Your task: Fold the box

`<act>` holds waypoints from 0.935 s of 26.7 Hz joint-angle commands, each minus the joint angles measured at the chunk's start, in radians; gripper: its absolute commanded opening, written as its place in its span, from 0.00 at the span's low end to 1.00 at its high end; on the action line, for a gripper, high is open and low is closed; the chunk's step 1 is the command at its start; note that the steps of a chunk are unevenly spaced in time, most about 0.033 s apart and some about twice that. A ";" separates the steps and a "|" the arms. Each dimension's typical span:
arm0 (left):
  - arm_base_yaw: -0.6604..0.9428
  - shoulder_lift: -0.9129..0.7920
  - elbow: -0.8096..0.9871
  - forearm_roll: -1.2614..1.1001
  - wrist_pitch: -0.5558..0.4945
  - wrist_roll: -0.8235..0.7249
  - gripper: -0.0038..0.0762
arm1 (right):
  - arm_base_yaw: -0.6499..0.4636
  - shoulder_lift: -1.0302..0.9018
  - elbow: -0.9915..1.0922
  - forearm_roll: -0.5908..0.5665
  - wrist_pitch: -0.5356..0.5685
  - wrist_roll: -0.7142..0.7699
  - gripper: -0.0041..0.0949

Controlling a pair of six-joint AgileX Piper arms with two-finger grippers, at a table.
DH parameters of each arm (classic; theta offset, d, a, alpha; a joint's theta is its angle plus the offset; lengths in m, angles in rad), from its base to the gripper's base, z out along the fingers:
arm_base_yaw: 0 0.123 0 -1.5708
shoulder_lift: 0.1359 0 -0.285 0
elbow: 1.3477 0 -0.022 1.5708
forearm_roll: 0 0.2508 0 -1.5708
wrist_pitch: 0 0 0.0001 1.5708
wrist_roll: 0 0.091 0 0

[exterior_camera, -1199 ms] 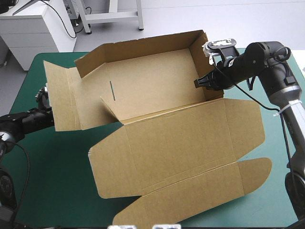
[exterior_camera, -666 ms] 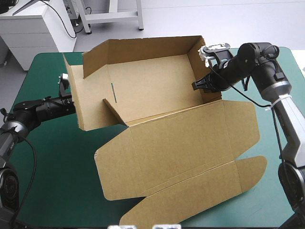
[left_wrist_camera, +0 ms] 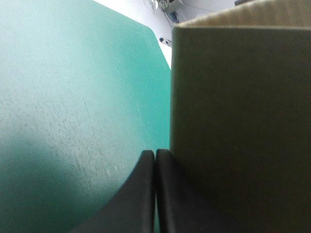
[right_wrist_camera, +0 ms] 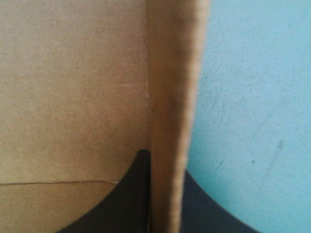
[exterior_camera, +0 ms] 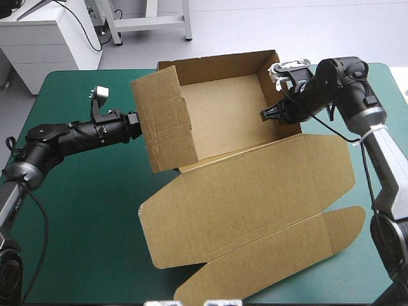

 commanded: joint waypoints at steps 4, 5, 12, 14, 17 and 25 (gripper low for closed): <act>-0.033 -0.063 -0.099 -0.108 0.183 -0.013 0.04 | 0.000 -0.042 -0.029 -0.049 -0.038 0.023 0.02; -0.033 -0.074 -0.106 -0.103 0.176 -0.028 0.04 | 0.000 -0.042 -0.029 -0.051 -0.036 0.026 0.02; -0.029 -0.101 -0.108 -0.016 0.133 -0.049 0.04 | 0.000 -0.042 -0.029 -0.118 -0.023 0.056 0.02; -0.029 -0.101 -0.108 -0.016 0.131 -0.049 0.04 | 0.000 -0.041 -0.029 -0.129 -0.023 0.062 0.02; -0.029 -0.101 -0.108 -0.019 0.130 -0.049 0.04 | 0.000 -0.034 -0.029 -0.129 -0.016 0.063 0.02; -0.029 -0.101 -0.108 -0.019 0.123 -0.037 0.04 | 0.000 -0.023 -0.029 -0.129 -0.009 0.064 0.02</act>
